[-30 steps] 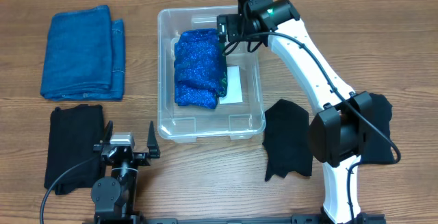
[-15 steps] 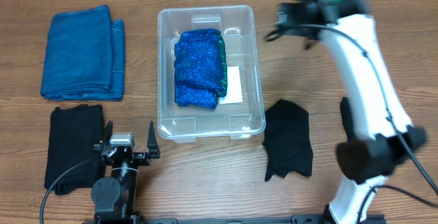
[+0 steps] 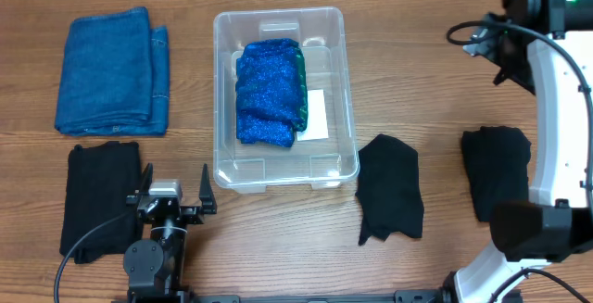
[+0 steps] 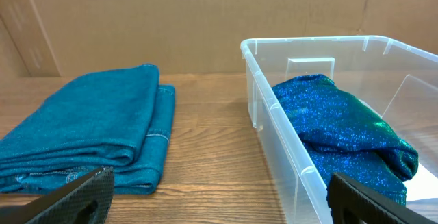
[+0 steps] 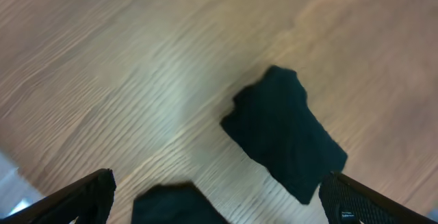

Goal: Pack container
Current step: 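Move the right gripper back to the far-right black cloth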

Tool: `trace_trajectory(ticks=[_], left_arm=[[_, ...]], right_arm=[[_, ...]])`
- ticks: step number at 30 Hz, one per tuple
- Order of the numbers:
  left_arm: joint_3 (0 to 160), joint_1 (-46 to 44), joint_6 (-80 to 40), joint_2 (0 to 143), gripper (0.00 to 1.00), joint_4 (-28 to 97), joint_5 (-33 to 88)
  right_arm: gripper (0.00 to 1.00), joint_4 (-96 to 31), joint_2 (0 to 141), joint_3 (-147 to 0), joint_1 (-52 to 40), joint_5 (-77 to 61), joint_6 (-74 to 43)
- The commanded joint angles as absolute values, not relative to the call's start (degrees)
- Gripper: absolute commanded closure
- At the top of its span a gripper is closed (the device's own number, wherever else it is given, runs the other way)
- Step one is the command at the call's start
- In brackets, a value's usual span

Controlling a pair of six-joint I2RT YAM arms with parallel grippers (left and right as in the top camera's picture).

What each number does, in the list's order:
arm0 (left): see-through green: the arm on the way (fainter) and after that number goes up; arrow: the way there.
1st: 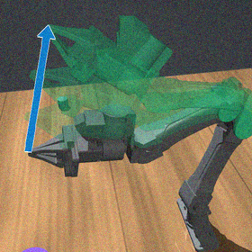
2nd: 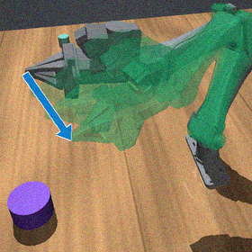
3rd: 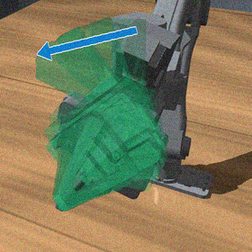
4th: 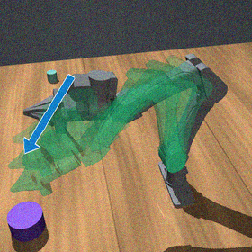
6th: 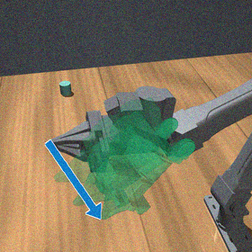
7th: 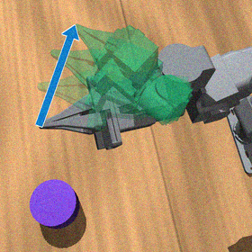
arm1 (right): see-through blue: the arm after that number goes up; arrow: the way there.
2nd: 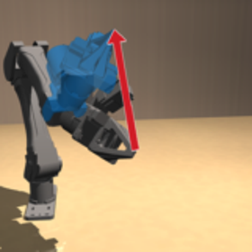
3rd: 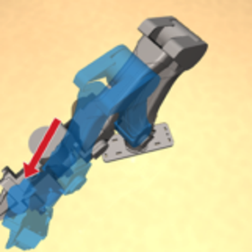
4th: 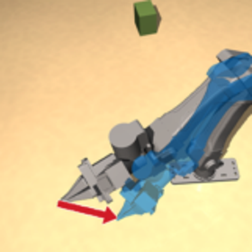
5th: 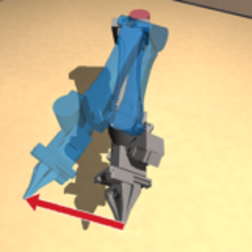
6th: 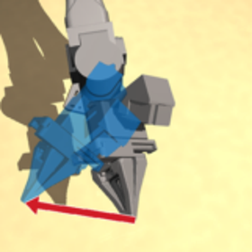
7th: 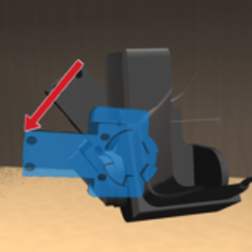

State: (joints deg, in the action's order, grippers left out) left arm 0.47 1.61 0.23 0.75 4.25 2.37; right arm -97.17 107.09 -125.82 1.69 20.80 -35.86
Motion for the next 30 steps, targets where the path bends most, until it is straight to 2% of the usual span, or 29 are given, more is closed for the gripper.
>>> trace_trajectory(ticks=[1,7,12,17,22,23,25,30], left_arm=[[0.3,2.0,1.3,0.4,0.00,4.3,2.4],[0.3,2.0,1.3,0.4,0.00,4.3,2.4],[0.3,2.0,1.3,0.4,0.00,4.3,2.4],[0.3,2.0,1.3,0.4,0.00,4.3,2.4],[0.3,2.0,1.3,0.4,0.00,4.3,2.4],[0.3,2.0,1.3,0.4,0.00,4.3,2.4],[0.3,2.0,1.3,0.4,0.00,4.3,2.4],[0.3,2.0,1.3,0.4,0.00,4.3,2.4]], right_arm=[[0.00,-97.0,106.5,-121.3,7.1,23.4,-53.8],[0.00,-96.0,106.5,-111.4,14.6,19.5,-69.2],[0.27,-90.0,106.5,-100.8,19.6,15.3,-72.3],[0.34,-82.2,106.5,-91.2,22.6,9.4,-72.3],[0.69,-77.4,106.5,-83.0,23.1,6.5,-74.8],[0.81,-76.6,106.5,-81.0,23.1,6.4,-76.8],[0.95,-75.7,106.5,-78.6,23.1,6.3,-79.1],[0.96,-73.2,106.5,-74.9,23.1,6.3,-79.6]])
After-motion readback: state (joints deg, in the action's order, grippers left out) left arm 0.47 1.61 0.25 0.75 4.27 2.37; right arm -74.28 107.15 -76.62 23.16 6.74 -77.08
